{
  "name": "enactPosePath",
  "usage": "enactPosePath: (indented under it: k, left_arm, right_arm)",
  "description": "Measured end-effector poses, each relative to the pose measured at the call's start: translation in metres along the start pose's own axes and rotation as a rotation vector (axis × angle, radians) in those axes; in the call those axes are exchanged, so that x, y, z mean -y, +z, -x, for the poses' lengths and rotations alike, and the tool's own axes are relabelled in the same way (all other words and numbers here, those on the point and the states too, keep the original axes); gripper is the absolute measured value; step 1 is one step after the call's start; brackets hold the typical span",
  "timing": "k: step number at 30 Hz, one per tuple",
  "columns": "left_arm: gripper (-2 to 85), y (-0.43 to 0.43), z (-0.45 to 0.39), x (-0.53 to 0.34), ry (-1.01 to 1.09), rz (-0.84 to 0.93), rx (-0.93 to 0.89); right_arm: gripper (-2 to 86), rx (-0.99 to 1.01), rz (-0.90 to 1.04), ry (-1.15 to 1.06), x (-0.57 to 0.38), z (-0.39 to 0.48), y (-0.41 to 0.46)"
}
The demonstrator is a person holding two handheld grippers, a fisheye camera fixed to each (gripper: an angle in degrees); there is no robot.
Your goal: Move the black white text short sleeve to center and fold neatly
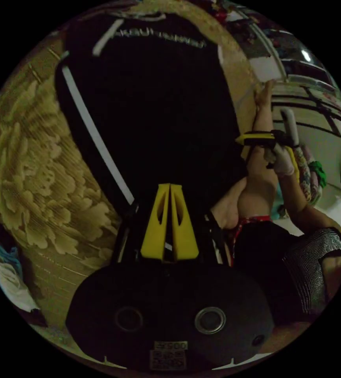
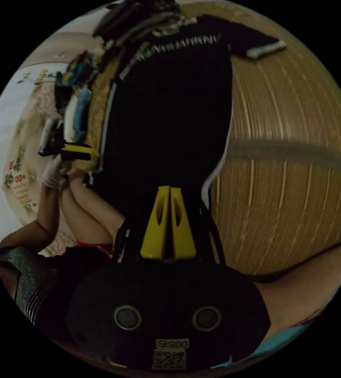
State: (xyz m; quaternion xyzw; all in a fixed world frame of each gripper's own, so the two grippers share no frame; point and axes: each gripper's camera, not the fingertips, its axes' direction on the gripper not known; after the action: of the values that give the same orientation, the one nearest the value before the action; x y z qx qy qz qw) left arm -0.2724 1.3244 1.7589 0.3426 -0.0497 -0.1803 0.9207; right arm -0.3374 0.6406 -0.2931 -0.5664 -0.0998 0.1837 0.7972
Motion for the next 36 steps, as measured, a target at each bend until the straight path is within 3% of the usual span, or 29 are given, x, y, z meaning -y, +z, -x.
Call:
enactPosePath:
  k: [5, 9, 17, 23, 30, 36]
  left_arm:
    - [0.6, -0.054, 0.012, 0.011, 0.01, -0.388, 0.21]
    - [4.4, -0.065, 0.028, 0.038, 0.065, -0.533, 0.245]
    - [10.7, -0.056, 0.049, 0.082, 0.15, -0.548, 0.285]
    - [8.3, -0.034, 0.046, 0.093, 0.186, -0.475, 0.413]
    - [2.9, -0.052, 0.068, 0.109, 0.076, -0.489, 0.264]
    - [1.5, -0.09, 0.085, 0.1, -0.043, -0.588, 0.132]
  right_arm:
    - [-0.9, -0.024, -0.203, -0.155, 0.082, 0.071, -0.024]
    - [-0.2, -0.121, -0.245, -0.222, 0.151, 0.123, -0.013]
    - [5.6, -0.327, -0.282, -0.28, 0.284, 0.231, 0.03]
    - [6.1, -0.562, -0.2, -0.33, 0.334, 0.291, 0.072]
    - [0.8, -0.618, -0.156, -0.384, 0.358, 0.34, 0.09]
    - [-1.6, -0.525, -0.24, -0.461, 0.376, 0.394, 0.062]
